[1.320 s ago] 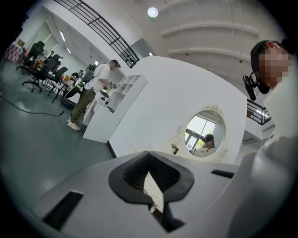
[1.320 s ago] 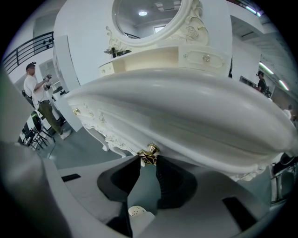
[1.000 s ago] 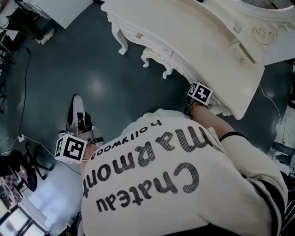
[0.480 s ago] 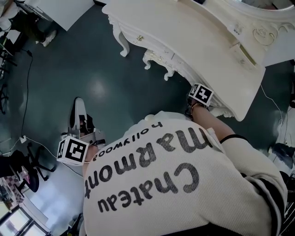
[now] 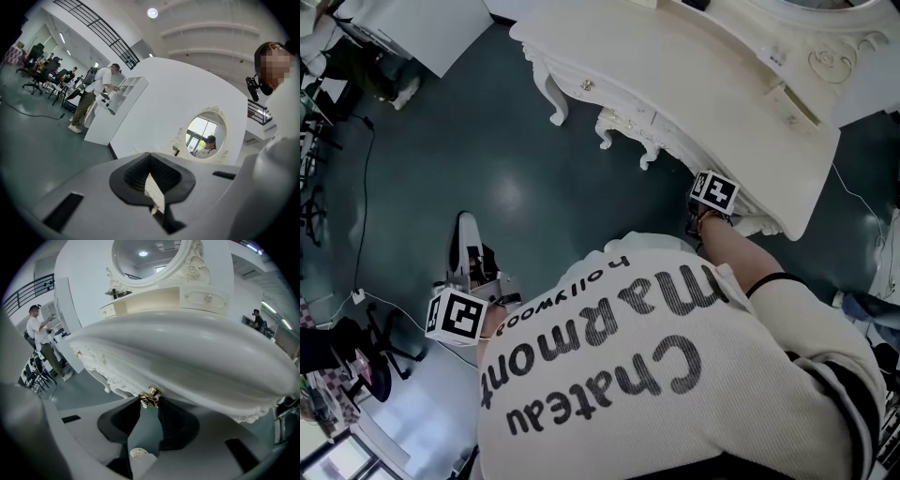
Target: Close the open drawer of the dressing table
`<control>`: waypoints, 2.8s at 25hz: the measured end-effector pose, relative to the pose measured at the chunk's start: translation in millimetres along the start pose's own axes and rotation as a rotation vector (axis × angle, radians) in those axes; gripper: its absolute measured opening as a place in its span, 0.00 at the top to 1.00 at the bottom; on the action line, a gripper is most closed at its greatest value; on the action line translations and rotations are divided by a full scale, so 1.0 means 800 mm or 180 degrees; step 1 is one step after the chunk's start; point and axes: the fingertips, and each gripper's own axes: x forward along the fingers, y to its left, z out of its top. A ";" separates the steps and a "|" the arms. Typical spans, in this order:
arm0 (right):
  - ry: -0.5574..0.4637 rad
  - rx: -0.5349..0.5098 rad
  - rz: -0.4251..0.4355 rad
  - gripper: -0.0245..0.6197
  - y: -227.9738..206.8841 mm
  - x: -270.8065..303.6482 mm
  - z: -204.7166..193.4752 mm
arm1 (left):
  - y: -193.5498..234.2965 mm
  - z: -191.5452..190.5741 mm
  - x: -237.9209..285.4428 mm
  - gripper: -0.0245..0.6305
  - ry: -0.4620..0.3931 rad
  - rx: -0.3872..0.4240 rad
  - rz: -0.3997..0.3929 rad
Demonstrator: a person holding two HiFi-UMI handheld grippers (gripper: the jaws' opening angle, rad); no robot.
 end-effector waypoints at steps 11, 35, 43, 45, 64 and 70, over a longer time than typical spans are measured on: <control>-0.0132 0.0022 -0.0159 0.69 0.022 -0.044 0.002 | 0.007 0.002 -0.025 0.95 0.0048 -0.0042 -0.0122; -0.1796 0.0133 0.2696 0.89 0.352 -0.410 0.113 | 0.000 0.030 -0.075 0.95 0.0238 0.0421 -0.0495; -0.1860 -0.0143 0.2681 0.90 0.379 -0.434 0.078 | 0.006 0.030 -0.103 0.95 0.0211 0.0474 -0.0587; -0.1824 -0.0188 0.2674 0.90 0.383 -0.433 0.065 | 0.010 0.028 -0.110 0.95 0.0202 0.0469 -0.0569; -0.1713 -0.0415 0.2615 0.90 0.388 -0.438 0.013 | 0.020 0.018 -0.149 0.95 0.0134 0.0454 -0.0491; -0.1726 -0.0434 0.2608 0.90 0.389 -0.439 0.013 | 0.019 0.020 -0.148 0.95 0.0131 0.0462 -0.0497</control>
